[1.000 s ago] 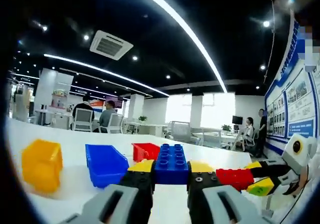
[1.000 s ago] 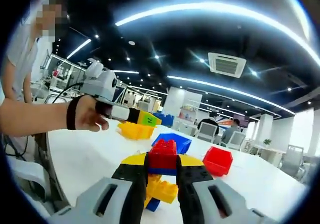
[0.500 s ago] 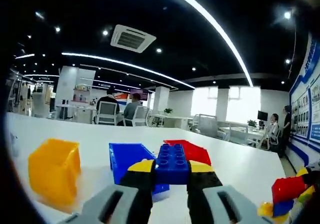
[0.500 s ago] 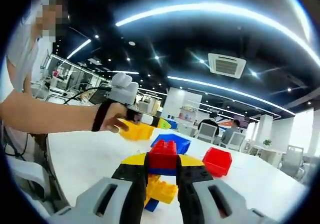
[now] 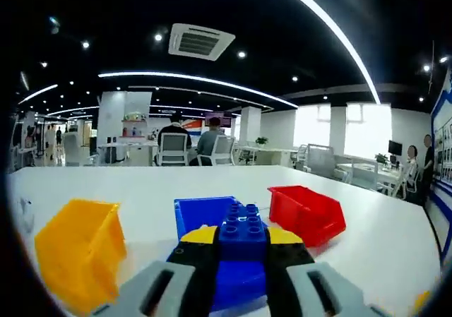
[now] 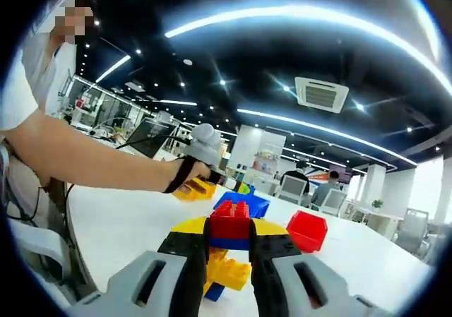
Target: Take apart the toy blocks one by one and place each separated block into its matching bin, sorting the blocks by their type until all the connected pieces are disassembled and separated into the correct bins
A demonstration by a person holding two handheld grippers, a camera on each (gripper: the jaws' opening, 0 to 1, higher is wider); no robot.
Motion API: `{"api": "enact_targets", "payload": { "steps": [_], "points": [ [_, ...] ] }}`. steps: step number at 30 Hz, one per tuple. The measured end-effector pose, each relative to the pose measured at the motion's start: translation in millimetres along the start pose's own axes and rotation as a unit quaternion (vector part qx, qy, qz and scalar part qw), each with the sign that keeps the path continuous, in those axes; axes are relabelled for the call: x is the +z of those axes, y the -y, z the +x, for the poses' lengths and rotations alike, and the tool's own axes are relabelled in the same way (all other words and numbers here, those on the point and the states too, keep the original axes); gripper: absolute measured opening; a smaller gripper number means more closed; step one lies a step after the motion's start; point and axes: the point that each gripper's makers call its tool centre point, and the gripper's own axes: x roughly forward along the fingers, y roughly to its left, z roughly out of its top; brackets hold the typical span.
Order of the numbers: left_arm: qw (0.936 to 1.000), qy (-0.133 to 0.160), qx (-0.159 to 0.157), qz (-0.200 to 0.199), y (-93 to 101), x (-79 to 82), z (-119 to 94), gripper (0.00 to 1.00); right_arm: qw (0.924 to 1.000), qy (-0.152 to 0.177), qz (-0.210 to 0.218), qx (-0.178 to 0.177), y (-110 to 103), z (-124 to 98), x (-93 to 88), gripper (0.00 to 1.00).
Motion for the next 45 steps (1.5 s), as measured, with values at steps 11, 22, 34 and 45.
{"api": "enact_targets", "payload": {
  "steps": [11,22,34,45],
  "points": [
    [0.999,-0.008,0.045,0.006,-19.2,-10.3,7,0.26,1.0,0.004,0.001,0.006,-3,3,2.5,0.23],
    [0.9997,0.022,0.006,0.008,-4.5,9.8,-11,0.48,1.0,0.004,-0.001,0.004,-2,4,2.0,0.23],
    [0.9958,0.06,-0.064,0.025,23.8,27.8,-76,0.53,1.0,0.003,0.002,0.004,-1,5,0.5,0.23],
    [0.9856,0.067,-0.154,0.018,83.7,-3.4,-159,0.55,0.9999,0.006,0.012,-0.002,0,7,-0.2,0.23]
  ]
}}
